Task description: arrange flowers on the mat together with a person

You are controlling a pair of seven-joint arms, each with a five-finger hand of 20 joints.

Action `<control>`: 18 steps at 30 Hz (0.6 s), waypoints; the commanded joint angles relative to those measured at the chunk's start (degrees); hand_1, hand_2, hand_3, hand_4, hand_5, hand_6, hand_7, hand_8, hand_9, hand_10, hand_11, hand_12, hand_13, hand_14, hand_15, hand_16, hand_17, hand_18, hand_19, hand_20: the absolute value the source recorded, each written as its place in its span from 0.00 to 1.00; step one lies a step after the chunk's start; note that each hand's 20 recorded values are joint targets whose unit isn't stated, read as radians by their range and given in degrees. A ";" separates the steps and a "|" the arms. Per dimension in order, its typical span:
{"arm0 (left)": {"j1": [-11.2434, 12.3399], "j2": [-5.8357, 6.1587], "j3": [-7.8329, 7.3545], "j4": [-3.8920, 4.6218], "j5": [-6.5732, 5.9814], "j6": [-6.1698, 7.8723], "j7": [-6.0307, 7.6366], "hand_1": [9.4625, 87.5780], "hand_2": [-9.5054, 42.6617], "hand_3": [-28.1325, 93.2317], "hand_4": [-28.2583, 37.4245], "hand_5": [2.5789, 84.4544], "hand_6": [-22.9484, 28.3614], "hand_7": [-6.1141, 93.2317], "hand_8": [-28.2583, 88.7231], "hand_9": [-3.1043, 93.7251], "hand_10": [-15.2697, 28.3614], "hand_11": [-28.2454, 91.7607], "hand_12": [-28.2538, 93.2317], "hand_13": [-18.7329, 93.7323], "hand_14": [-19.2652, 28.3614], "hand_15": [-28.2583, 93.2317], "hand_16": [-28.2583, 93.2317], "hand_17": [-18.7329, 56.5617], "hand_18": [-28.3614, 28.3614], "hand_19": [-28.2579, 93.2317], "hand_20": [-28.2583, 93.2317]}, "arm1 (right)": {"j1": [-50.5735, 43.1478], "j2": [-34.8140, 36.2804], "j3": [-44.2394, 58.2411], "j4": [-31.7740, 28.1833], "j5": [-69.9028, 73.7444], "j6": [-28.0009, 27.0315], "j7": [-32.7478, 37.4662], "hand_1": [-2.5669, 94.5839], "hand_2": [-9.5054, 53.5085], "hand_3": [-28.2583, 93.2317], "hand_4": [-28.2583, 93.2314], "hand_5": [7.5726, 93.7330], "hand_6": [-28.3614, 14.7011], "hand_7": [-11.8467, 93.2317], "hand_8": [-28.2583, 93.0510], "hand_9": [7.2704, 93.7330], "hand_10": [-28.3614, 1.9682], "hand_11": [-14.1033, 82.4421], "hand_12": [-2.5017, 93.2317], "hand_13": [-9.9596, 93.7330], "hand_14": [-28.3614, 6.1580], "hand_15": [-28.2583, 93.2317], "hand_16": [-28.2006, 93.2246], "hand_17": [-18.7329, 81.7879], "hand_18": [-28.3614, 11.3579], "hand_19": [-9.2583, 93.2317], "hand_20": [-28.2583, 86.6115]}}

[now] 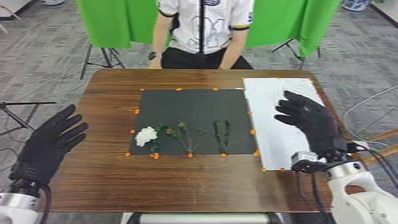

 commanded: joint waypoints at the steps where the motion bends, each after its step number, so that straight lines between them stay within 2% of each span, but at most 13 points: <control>1: 0.08 -0.48 -0.24 -0.28 -0.04 -0.46 0.20 0.21 0.10 0.81 0.05 0.34 0.50 0.21 0.18 0.30 0.60 0.35 0.39 0.36 0.71 0.41 0.27 0.14 0.88 0.58 0.31 | -5.10 -2.09 3.25 -1.11 -0.76 -1.32 -0.36 0.23 0.09 0.92 0.05 0.35 0.51 0.26 0.17 0.36 0.47 0.28 0.30 0.40 0.49 0.37 0.52 0.30 0.23 0.53 0.51; 6: -0.11 -0.98 -0.08 -0.16 0.14 -0.70 -0.21 0.21 0.10 0.81 0.05 0.34 0.50 0.20 0.18 0.31 0.60 0.35 0.39 0.36 0.70 0.41 0.27 0.14 0.88 0.58 0.31 | -5.73 -1.83 4.63 -1.51 -1.59 0.04 -1.05 0.23 0.09 0.92 0.05 0.35 0.51 0.26 0.17 0.36 0.47 0.28 0.30 0.40 0.49 0.37 0.52 0.30 0.23 0.53 0.51; 13: 0.34 -0.65 -0.11 -0.29 0.02 -0.36 -0.24 0.21 0.10 0.81 0.05 0.34 0.50 0.20 0.18 0.31 0.60 0.35 0.39 0.36 0.71 0.41 0.27 0.14 0.88 0.58 0.31 | -5.93 -0.07 6.64 -1.49 -1.73 -0.51 -1.18 0.23 0.09 0.92 0.05 0.36 0.51 0.26 0.17 0.36 0.48 0.28 0.30 0.40 0.48 0.37 0.52 0.30 0.22 0.52 0.51; 16: 0.03 -0.49 0.26 0.09 0.07 -0.85 -0.21 0.21 0.10 0.81 0.05 0.34 0.50 0.20 0.18 0.31 0.60 0.35 0.39 0.36 0.71 0.41 0.27 0.14 0.88 0.58 0.31 | -5.68 0.93 6.56 -1.19 -1.97 -0.78 -1.11 0.23 0.09 0.92 0.05 0.36 0.52 0.26 0.17 0.36 0.48 0.28 0.30 0.40 0.48 0.37 0.51 0.30 0.22 0.52 0.51; 17: -0.06 -0.53 0.44 0.03 0.05 -0.73 -0.61 0.21 0.10 0.81 0.05 0.34 0.50 0.20 0.18 0.31 0.60 0.35 0.39 0.36 0.71 0.41 0.27 0.14 0.88 0.58 0.31 | -5.66 1.36 6.41 -1.25 -1.57 -0.67 -0.67 0.23 0.09 0.92 0.05 0.36 0.52 0.26 0.17 0.36 0.48 0.28 0.30 0.40 0.48 0.37 0.51 0.30 0.22 0.52 0.51; 18: -0.15 -0.40 0.49 0.14 0.03 -0.92 -0.17 0.21 0.10 0.81 0.05 0.34 0.50 0.20 0.18 0.31 0.60 0.35 0.39 0.36 0.71 0.41 0.27 0.14 0.88 0.58 0.31 | -4.94 1.68 6.27 -0.95 -1.65 -0.99 -0.72 0.23 0.09 0.92 0.05 0.36 0.52 0.26 0.17 0.36 0.48 0.28 0.30 0.40 0.48 0.37 0.51 0.30 0.22 0.52 0.51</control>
